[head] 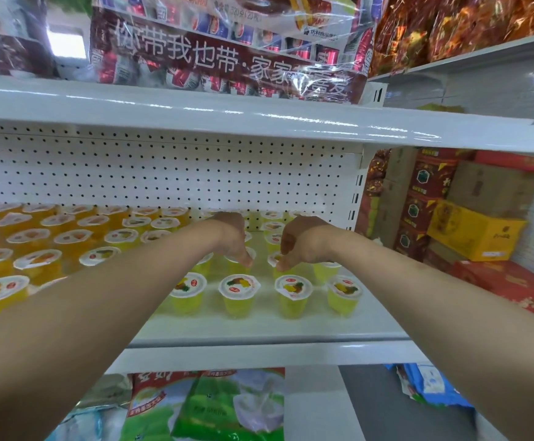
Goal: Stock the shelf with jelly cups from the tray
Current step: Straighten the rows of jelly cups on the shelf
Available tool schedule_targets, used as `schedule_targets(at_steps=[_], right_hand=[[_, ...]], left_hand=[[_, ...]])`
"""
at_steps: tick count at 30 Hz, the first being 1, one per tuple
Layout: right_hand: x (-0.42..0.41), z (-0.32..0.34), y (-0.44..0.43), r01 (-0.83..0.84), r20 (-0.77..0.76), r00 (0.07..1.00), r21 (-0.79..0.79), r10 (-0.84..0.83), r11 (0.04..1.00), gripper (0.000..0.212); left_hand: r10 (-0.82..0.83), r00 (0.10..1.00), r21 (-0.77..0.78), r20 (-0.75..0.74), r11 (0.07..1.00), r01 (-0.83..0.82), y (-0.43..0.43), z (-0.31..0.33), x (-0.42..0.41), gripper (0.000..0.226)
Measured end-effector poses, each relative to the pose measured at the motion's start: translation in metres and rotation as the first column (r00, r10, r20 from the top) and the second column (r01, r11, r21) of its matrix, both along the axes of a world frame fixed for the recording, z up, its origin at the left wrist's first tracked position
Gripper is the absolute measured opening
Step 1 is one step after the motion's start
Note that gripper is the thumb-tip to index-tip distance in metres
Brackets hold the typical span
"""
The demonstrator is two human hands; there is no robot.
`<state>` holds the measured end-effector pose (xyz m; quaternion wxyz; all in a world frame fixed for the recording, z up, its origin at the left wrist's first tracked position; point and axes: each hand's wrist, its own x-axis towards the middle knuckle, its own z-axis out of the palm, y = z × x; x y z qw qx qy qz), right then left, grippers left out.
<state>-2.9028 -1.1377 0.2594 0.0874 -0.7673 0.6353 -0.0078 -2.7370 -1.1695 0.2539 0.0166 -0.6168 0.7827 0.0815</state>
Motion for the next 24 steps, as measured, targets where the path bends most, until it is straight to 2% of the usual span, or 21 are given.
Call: schedule_targets(at_steps=[4, 7, 12, 15, 19, 22, 24], right_hand=[[0.000, -0.002, -0.003, -0.001, 0.006, 1.000, -0.005, 0.001, 1.000, 0.047], [-0.001, 0.001, -0.003, -0.001, 0.005, 1.000, -0.009, 0.001, 1.000, 0.051], [-0.028, 0.021, -0.006, 0.054, 0.007, 0.999, -0.102, -0.053, 0.993, 0.047], [-0.047, 0.024, -0.003, 0.108, -0.073, 0.991, -0.045, -0.112, 0.993, 0.037], [-0.058, 0.011, 0.001, 0.177, -0.171, 0.971, 0.060, -0.165, 0.982, 0.042], [-0.061, 0.007, 0.003, 0.177, -0.120, 0.978, 0.067, -0.169, 0.982, 0.056], [-0.060, 0.006, 0.004, 0.173, -0.092, 0.982, 0.059, -0.167, 0.983, 0.055]], left_hand=[[-0.005, 1.000, 0.003, 0.001, 1.000, 0.005, 0.003, 0.002, 0.000, 0.051], [0.002, 1.000, -0.005, 0.006, 1.000, -0.002, 0.005, 0.002, 0.000, 0.058], [0.005, 1.000, 0.016, -0.028, 1.000, -0.005, 0.005, 0.002, 0.003, 0.063], [0.012, 0.997, 0.000, -0.079, 1.000, -0.012, 0.000, 0.005, 0.007, 0.043], [0.026, 0.993, -0.018, -0.114, 0.999, -0.028, -0.003, 0.008, 0.009, 0.044], [0.026, 0.994, -0.022, -0.103, 0.999, -0.029, -0.004, 0.010, 0.007, 0.046], [0.024, 0.995, -0.038, -0.097, 0.999, -0.028, -0.006, 0.010, 0.007, 0.042]])
